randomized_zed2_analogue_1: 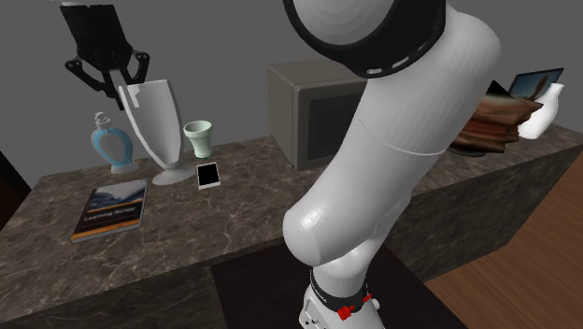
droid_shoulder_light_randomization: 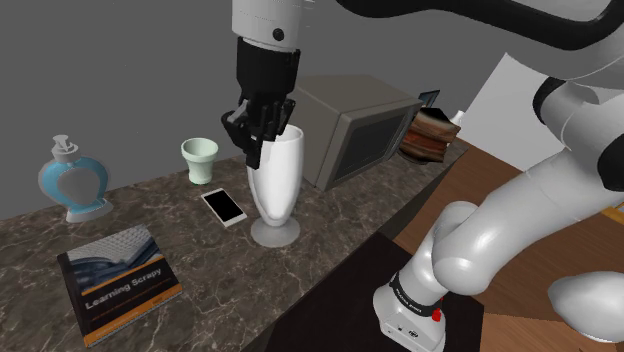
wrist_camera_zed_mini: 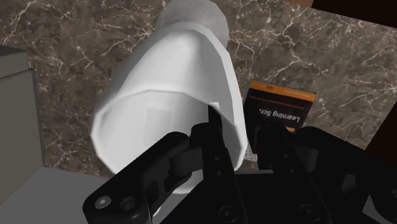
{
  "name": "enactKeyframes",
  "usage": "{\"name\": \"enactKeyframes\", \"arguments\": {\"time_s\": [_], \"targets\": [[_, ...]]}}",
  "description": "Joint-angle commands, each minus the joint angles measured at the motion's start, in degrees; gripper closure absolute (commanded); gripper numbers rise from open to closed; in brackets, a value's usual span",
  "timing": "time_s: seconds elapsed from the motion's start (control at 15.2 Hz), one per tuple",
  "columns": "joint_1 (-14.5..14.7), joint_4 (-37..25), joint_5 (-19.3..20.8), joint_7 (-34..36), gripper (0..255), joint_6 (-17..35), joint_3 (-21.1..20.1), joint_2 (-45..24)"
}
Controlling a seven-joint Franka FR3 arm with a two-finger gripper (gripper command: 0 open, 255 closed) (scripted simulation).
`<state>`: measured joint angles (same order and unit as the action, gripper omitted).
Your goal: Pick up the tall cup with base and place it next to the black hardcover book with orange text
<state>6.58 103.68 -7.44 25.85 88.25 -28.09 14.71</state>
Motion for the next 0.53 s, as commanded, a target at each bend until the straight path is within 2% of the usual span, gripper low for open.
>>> {"name": "enactKeyframes", "arguments": {"time_s": [0.0,0.46], "targets": [[0.03,1.94,-0.16,-0.29,255,1.59,0.07,0.44],[0.28,8.14,-0.66,-0.72,255,6.97,-0.13,1.33]]}}
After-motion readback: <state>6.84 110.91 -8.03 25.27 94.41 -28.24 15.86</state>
